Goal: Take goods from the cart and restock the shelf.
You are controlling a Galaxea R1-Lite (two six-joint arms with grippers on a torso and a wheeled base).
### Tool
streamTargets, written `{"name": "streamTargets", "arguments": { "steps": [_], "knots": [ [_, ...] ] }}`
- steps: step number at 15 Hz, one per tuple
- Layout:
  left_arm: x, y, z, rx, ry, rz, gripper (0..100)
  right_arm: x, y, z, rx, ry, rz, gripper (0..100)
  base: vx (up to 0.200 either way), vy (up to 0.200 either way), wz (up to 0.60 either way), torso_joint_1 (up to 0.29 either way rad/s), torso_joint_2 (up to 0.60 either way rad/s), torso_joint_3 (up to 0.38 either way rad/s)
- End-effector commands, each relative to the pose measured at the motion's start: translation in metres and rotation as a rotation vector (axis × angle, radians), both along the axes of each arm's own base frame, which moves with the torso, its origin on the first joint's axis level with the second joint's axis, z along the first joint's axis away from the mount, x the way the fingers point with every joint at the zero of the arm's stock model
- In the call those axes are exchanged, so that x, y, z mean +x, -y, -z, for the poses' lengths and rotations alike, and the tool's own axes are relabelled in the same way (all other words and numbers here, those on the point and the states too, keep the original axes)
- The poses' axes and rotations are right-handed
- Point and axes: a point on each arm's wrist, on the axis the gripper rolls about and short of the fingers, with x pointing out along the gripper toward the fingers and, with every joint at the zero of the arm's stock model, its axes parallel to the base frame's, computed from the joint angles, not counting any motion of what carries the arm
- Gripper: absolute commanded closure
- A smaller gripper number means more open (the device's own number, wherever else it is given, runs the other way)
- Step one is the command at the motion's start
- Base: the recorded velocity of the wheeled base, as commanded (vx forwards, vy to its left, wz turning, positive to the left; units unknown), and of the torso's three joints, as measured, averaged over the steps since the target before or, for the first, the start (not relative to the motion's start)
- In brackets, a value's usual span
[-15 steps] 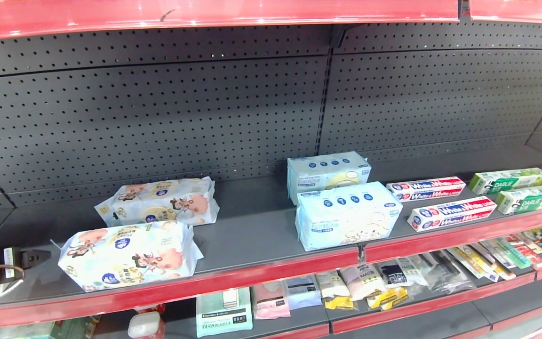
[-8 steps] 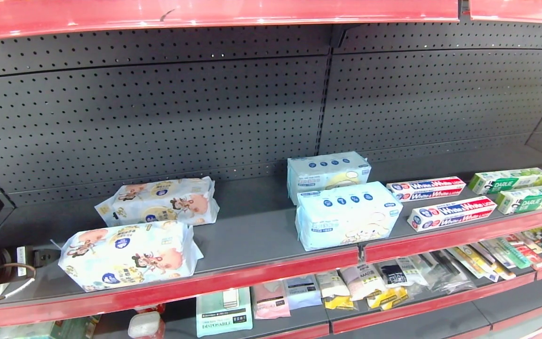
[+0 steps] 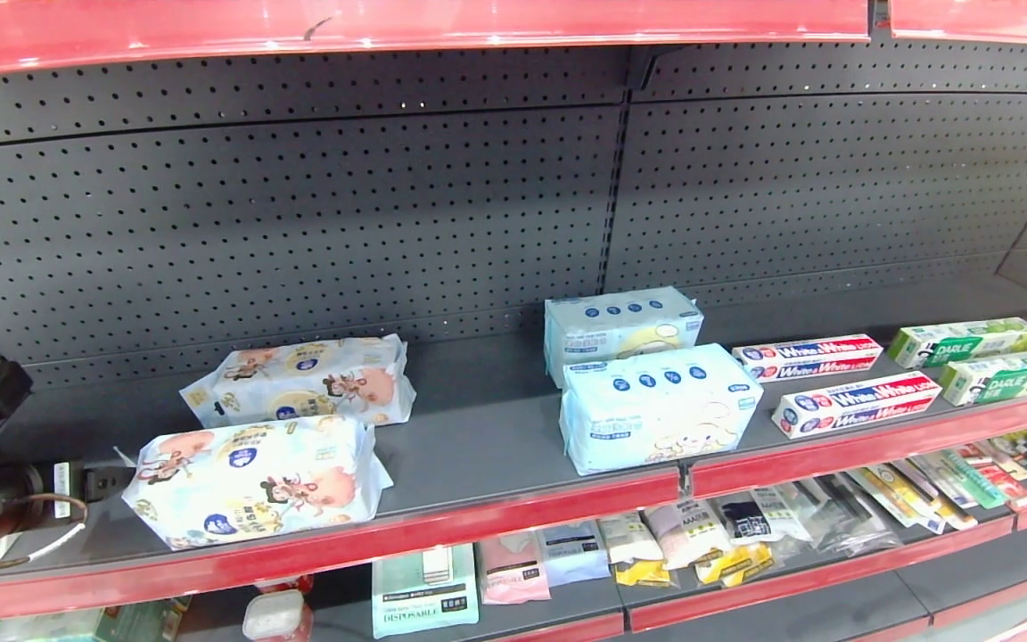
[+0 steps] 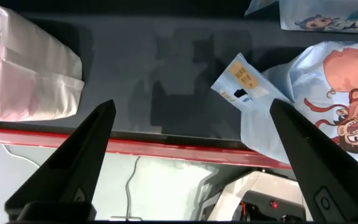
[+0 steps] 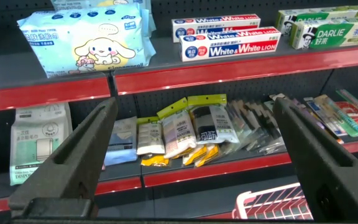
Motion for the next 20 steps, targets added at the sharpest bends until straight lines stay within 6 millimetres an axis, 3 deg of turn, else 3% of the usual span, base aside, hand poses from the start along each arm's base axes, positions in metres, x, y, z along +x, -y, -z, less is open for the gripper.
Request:
{"name": "streamTargets", "arguments": {
  "steps": [1, 20],
  "knots": [
    [0.000, 0.001, 0.000, 0.000, 0.001, 0.004, 0, 0.000, 0.000, 0.000, 0.000, -0.001, 0.000, 0, 0.000, 0.000, 0.00, 0.000, 0.00, 0.000],
    [0.004, 0.013, 0.000, -0.006, 0.006, 0.062, 0, 0.000, 0.000, 0.000, 0.000, -0.001, 0.000, 0, 0.000, 0.000, 0.00, 0.000, 0.00, 0.000]
  ]
}}
